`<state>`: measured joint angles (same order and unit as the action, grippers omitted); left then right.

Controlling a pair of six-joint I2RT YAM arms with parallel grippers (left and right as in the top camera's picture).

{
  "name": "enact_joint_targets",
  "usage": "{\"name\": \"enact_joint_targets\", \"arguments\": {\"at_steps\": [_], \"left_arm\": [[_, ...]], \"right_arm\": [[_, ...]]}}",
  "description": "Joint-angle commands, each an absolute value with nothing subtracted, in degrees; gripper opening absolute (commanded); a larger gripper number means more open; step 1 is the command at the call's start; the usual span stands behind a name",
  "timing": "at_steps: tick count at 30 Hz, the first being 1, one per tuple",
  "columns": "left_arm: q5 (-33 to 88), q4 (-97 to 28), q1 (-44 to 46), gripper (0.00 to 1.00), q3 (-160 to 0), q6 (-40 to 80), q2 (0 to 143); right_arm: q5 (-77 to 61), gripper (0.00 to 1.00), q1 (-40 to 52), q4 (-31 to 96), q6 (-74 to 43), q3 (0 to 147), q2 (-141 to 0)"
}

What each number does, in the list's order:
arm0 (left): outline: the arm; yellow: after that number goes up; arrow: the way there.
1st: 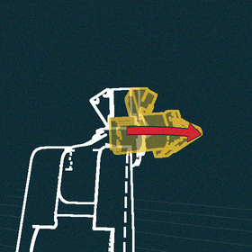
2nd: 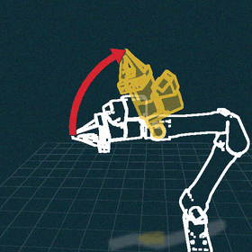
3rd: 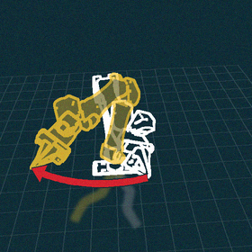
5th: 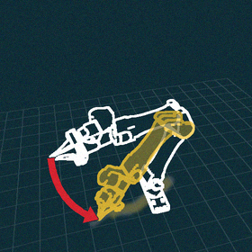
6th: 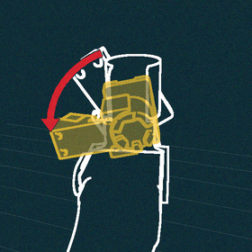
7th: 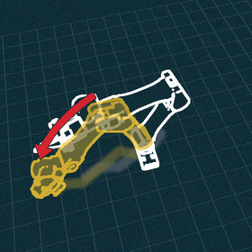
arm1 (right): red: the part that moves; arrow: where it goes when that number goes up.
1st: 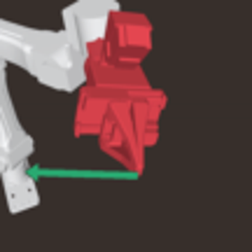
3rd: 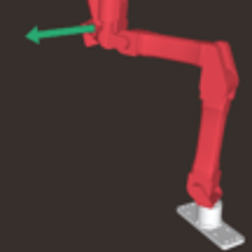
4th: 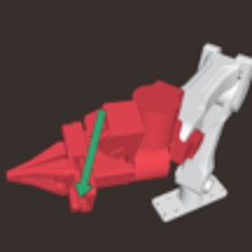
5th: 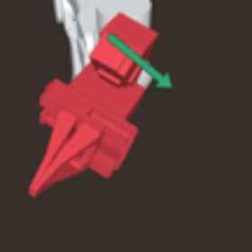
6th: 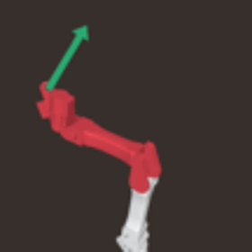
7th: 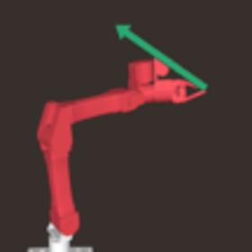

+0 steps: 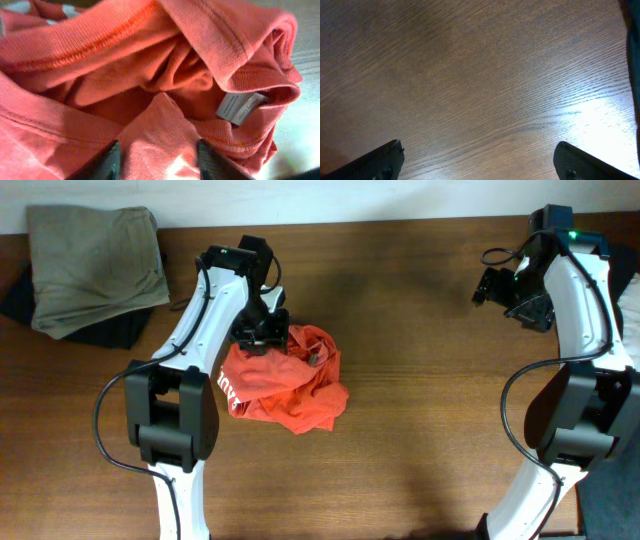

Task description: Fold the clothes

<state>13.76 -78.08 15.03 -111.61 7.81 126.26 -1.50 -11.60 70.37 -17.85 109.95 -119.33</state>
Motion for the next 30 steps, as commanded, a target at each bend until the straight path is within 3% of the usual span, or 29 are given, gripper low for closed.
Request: {"name": "enact_joint_targets", "arguments": {"at_steps": [1,3,14,23,25,27,30], "left_arm": [[15.51,-79.09,15.0,0.15,-111.02,6.55,125.67],[15.51,-79.59,15.0,0.0,-111.02,6.55,125.67],[15.86,-89.54,16.62,0.0,-111.81,6.52,120.64],[15.0,-95.0,26.68,0.03,-109.56,5.48,119.66],[15.0,-95.7,28.4,0.11,-109.54,5.48,119.66],[14.98,-95.77,29.89,0.39,-109.54,5.45,119.66],[15.0,-95.61,31.24,0.42,-109.54,5.45,119.66]], "right_arm": [[-1.21,0.99,-11.7,70.41,-18.28,110.8,-119.37],[-1.21,0.99,-11.7,70.41,-18.28,110.8,-119.37],[-1.21,0.99,-11.7,70.41,-18.28,110.8,-119.37],[-1.21,0.99,-11.7,70.41,-18.28,110.8,-119.37],[-1.21,0.99,-11.7,70.41,-18.28,110.8,-119.37],[-1.21,0.99,-11.7,70.41,-18.28,110.8,-119.37],[-1.21,0.99,-11.7,70.41,-18.28,110.8,-119.37]]}}
